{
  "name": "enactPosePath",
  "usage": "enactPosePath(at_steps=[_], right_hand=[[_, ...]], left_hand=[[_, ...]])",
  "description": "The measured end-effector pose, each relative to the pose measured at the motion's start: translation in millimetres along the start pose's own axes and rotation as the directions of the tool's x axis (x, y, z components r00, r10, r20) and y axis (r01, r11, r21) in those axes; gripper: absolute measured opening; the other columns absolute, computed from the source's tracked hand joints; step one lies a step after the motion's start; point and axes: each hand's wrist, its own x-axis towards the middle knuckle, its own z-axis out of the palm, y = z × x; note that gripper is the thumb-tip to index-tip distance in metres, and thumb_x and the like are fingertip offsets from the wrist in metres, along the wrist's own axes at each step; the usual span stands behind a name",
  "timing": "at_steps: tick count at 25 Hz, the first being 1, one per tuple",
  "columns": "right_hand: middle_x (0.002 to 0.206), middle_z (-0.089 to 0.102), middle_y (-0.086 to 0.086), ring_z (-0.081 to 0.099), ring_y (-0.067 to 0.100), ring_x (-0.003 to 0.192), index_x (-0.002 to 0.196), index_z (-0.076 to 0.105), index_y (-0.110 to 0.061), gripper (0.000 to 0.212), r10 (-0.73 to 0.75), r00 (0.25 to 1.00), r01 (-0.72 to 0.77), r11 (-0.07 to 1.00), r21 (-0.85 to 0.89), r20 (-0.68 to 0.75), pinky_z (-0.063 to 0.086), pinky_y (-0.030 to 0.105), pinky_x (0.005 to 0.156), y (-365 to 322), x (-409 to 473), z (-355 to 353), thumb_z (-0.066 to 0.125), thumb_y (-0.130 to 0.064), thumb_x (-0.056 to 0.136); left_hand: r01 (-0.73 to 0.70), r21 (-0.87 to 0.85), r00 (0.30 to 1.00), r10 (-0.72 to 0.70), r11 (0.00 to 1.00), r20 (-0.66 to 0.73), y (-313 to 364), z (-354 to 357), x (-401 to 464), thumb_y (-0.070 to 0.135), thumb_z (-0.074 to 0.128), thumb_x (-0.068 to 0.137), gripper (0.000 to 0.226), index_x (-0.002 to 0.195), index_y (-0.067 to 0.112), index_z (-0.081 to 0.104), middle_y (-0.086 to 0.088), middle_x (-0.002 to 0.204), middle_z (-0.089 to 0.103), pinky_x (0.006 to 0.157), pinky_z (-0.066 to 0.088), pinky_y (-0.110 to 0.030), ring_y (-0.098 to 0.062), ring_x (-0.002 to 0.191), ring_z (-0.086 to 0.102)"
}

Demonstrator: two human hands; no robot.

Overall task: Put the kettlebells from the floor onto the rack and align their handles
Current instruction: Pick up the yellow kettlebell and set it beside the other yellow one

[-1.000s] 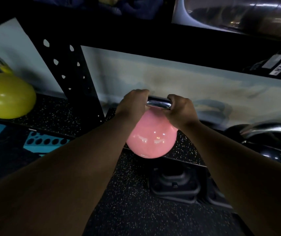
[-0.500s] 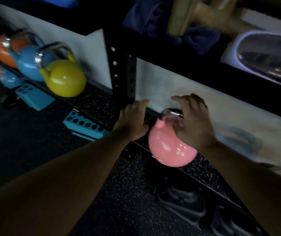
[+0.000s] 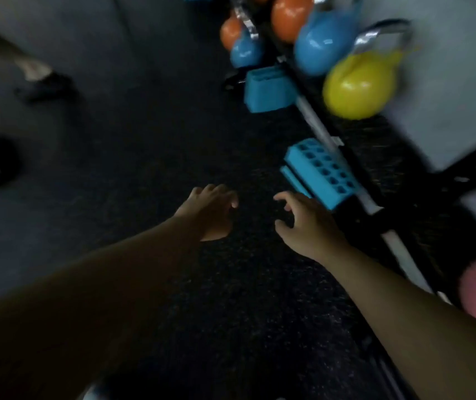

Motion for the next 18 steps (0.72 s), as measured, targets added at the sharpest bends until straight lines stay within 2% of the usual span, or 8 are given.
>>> enactPosePath(at_steps=[4, 9, 13, 18], right_hand=[[0.111, 0.054, -0.006, 0.05, 0.016, 0.108, 0.13, 0.045, -0.036, 0.042, -0.104, 0.977, 0.1, 0.995, 0.031, 0.189, 0.049, 0.039, 0.089, -146.4, 30.1, 106.3, 0.059, -0.035, 0.09], [0.108, 0.056, -0.007, 0.051, 0.016, 0.107, 0.13, 0.046, -0.034, 0.044, -0.251, 0.884, 0.268, 0.963, 0.011, 0.394, 0.048, 0.039, 0.091, -300.9, 27.2, 241.2, 0.061, -0.035, 0.088], [0.108, 0.056, -0.006, 0.05, 0.018, 0.107, 0.128, 0.047, -0.033, 0.043, -0.271, 0.816, 0.323, 0.946, -0.014, 0.511, 0.047, 0.039, 0.091, -368.4, 20.1, 332.6, 0.06, -0.035, 0.087], [0.115, 0.056, 0.002, 0.05, 0.028, 0.11, 0.122, 0.051, -0.03, 0.043, -0.324, 0.709, 0.426, 0.904, -0.015, 0.626, 0.046, 0.044, 0.092, -410.3, 9.4, 447.3, 0.062, -0.033, 0.08]], left_hand=[[0.26, -0.045, 0.965, -0.258, 0.965, 0.04, -170.7, 19.8, -127.6, 0.024, 0.061, 0.087, 0.047, 0.133, 0.027, 0.052, -0.004, 0.144, 0.047, 0.109, 0.032, -0.047, -0.027, 0.135, 0.041], [0.582, -0.069, 0.812, -0.574, 0.81, 0.109, -341.1, 67.8, -289.8, 0.035, 0.063, 0.086, 0.048, 0.132, 0.027, 0.052, -0.006, 0.141, 0.05, 0.104, 0.036, -0.045, -0.029, 0.133, 0.044], [0.682, -0.105, 0.729, -0.66, 0.724, 0.18, -407.2, 121.2, -364.9, 0.036, 0.067, 0.08, 0.056, 0.133, 0.027, 0.05, -0.006, 0.141, 0.051, 0.104, 0.038, -0.045, -0.03, 0.132, 0.045], [0.715, -0.146, 0.697, -0.679, 0.684, 0.23, -452.2, 216.9, -403.4, 0.036, 0.07, 0.079, 0.061, 0.135, 0.028, 0.048, -0.004, 0.141, 0.05, 0.103, 0.04, -0.043, -0.028, 0.129, 0.047]])
